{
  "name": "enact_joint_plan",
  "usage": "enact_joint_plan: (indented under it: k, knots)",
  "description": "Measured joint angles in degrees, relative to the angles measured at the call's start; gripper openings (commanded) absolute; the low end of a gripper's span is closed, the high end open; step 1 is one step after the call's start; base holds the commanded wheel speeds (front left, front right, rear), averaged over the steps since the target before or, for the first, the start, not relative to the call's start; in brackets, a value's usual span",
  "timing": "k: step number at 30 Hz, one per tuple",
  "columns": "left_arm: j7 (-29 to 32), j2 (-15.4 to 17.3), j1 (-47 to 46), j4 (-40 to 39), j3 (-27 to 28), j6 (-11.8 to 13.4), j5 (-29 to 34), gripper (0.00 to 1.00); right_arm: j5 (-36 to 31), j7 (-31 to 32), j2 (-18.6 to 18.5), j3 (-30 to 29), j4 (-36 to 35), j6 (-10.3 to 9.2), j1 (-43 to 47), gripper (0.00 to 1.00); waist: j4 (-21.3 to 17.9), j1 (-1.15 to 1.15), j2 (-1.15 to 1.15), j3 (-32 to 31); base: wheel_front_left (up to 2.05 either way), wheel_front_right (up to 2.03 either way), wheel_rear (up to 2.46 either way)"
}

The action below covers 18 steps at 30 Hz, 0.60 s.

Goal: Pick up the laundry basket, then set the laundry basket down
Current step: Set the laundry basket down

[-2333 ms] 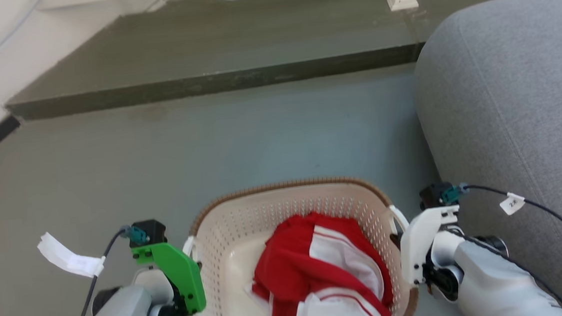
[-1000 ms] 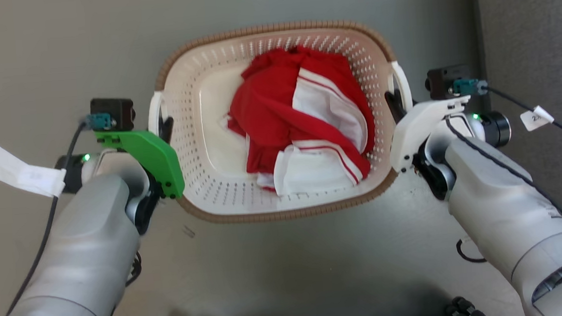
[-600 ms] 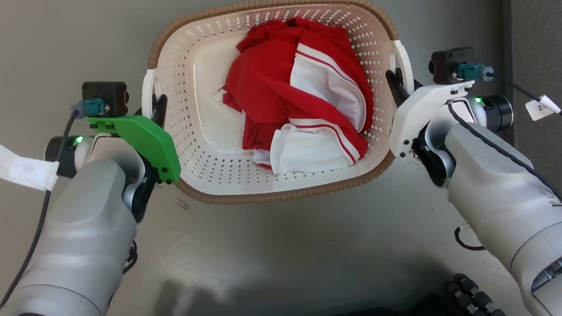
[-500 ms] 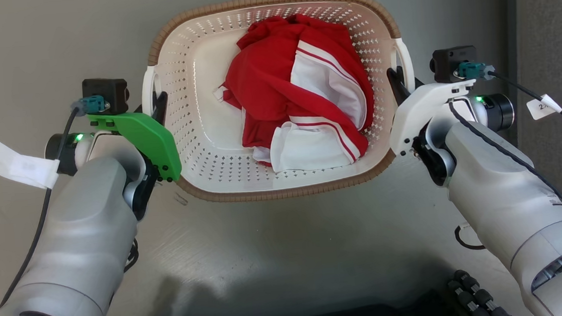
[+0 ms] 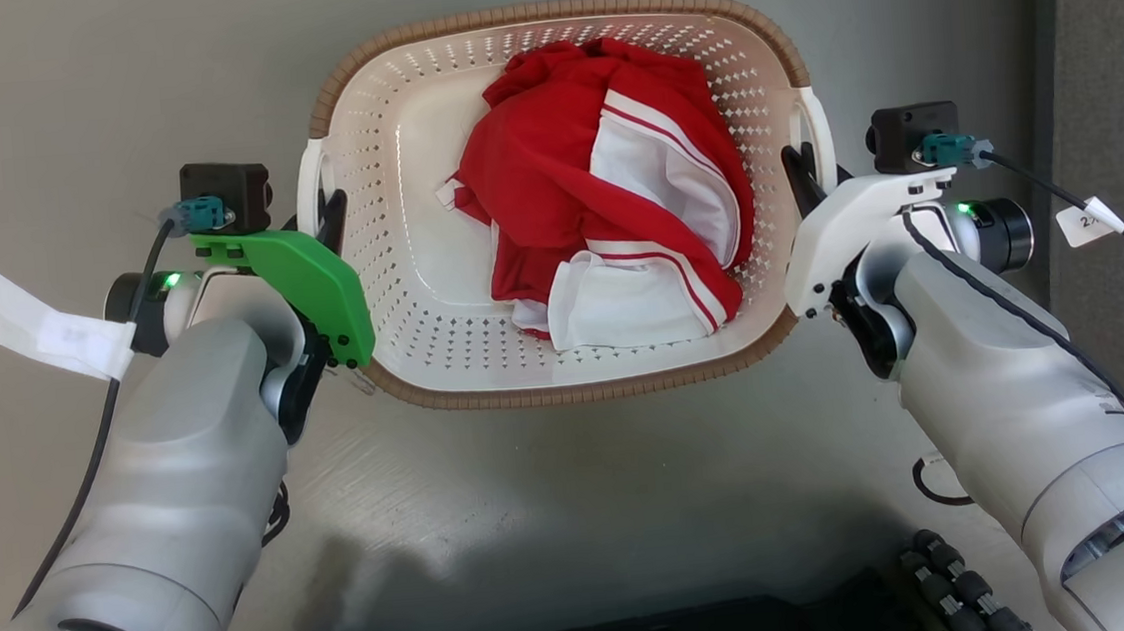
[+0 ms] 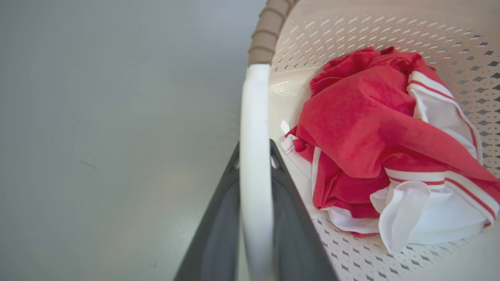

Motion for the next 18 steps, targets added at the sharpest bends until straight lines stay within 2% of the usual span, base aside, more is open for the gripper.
enact_joint_plan:
  k: [18]
  knots:
    - [-0.34, -0.64, -0.06, 0.44, -1.18, -0.13, -0.04, 0.00, -0.05, -1.04, -0.01, 0.22, 1.75, -0.36, -0.43, 0.00, 0.74, -0.01, 0.00, 1.44, 0.00, 0.00, 0.00]
